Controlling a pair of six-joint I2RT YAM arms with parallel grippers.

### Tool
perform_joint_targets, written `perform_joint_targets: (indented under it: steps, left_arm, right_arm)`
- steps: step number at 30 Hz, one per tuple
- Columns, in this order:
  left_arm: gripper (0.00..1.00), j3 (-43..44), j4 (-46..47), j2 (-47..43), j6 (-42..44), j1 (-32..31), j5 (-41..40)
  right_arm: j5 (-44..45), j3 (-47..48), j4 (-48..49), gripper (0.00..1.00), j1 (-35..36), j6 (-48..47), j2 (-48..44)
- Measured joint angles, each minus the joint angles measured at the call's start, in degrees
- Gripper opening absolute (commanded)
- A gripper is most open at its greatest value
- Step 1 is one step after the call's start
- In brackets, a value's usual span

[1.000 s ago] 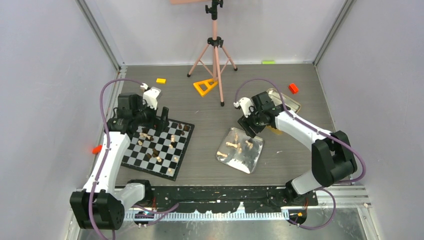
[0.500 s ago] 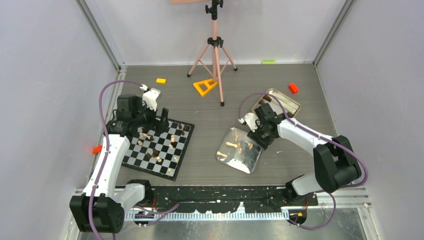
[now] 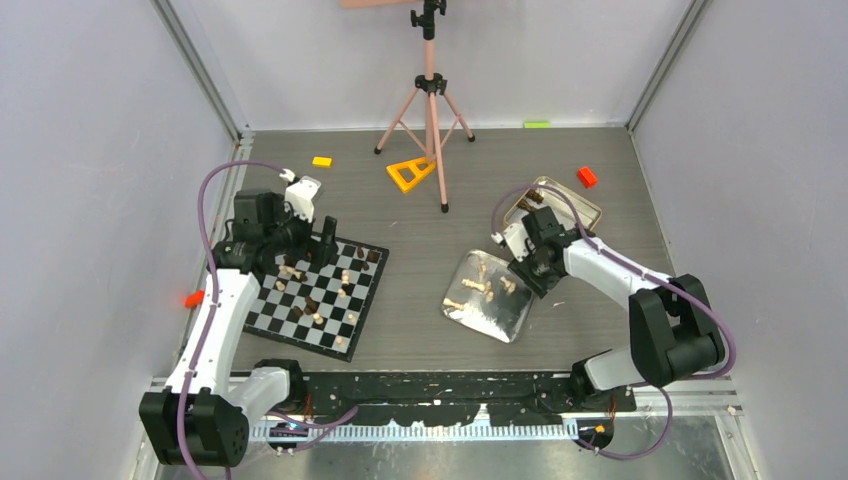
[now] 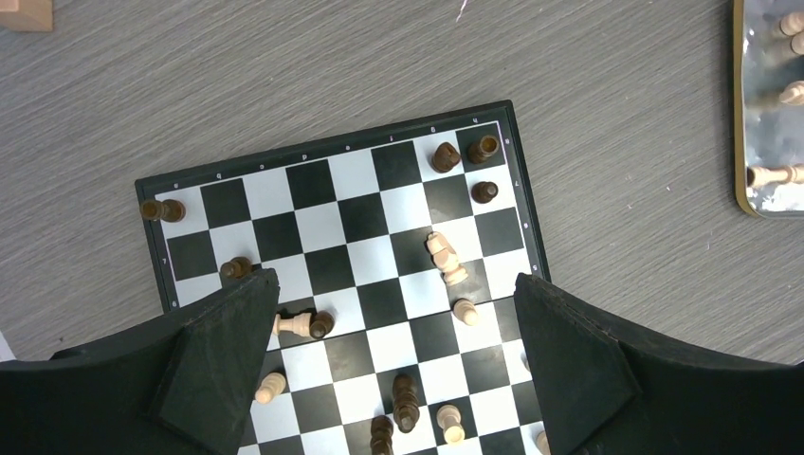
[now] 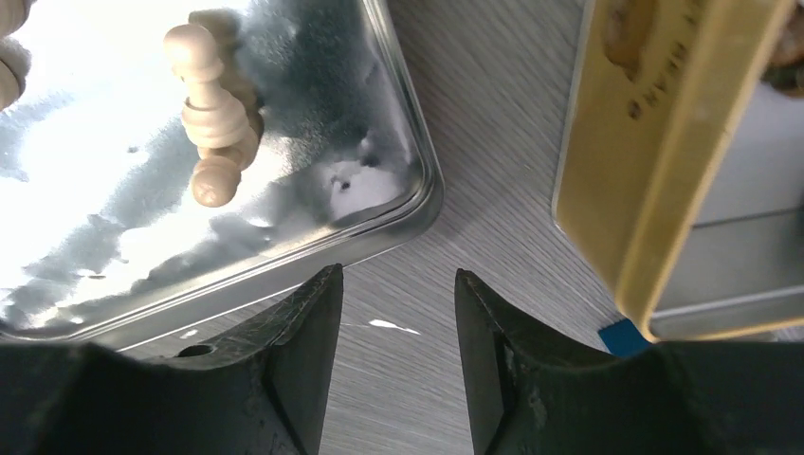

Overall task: Set up the chess pieces on the board
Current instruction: Move the storage box to the center of the board.

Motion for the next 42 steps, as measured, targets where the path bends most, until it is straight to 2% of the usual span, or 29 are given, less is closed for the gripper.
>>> perform_joint_targets:
  steps: [4,11,16,23,29,37,42]
  left_arm:
    - [0.98,-0.02,0.0,0.0,-0.07,0.0,0.04]
    - [0.98,-0.85,0.02,-0.15,-0.31,0.0,0.76]
    - [0.98,-1.62,0.02,-0.96,-0.72,-0.04,1.2]
    - [0.98,-1.73,0.44,-1.57,-1.18,-0.04,1.4]
    - [0.98,-1.77,1.42,-0.39,-1.25,-0.02,1.38]
    - [0.98,-1.81,2.4,2.38,-1.2,-0.04,1.33]
    - [0.98,-1.81,2.56,4.0,-1.05,-0.24,1.25]
  right_arm:
    - [0.87,0.28,-0.26,0.52,-3.56,-0.07,0.0]
    - [2.78,0.9,-3.02,0.53,-4.9,0.24,-0.26]
    - [-2.67,1.92,-5.42,0.53,-5.05,1.9,-3.21]
    - [-11.56,0.66,-6.86,0.51,-3.56,1.27,-8.81]
    - [-15.13,-3.15,-8.0,0.48,-0.92,-2.47,-9.03]
    - [-14.97,-7.02,-6.58,0.44,1.84,-7.67,-9.16]
    - [-11.5,-10.23,-5.07,0.42,1.99,-10.67,-10.6]
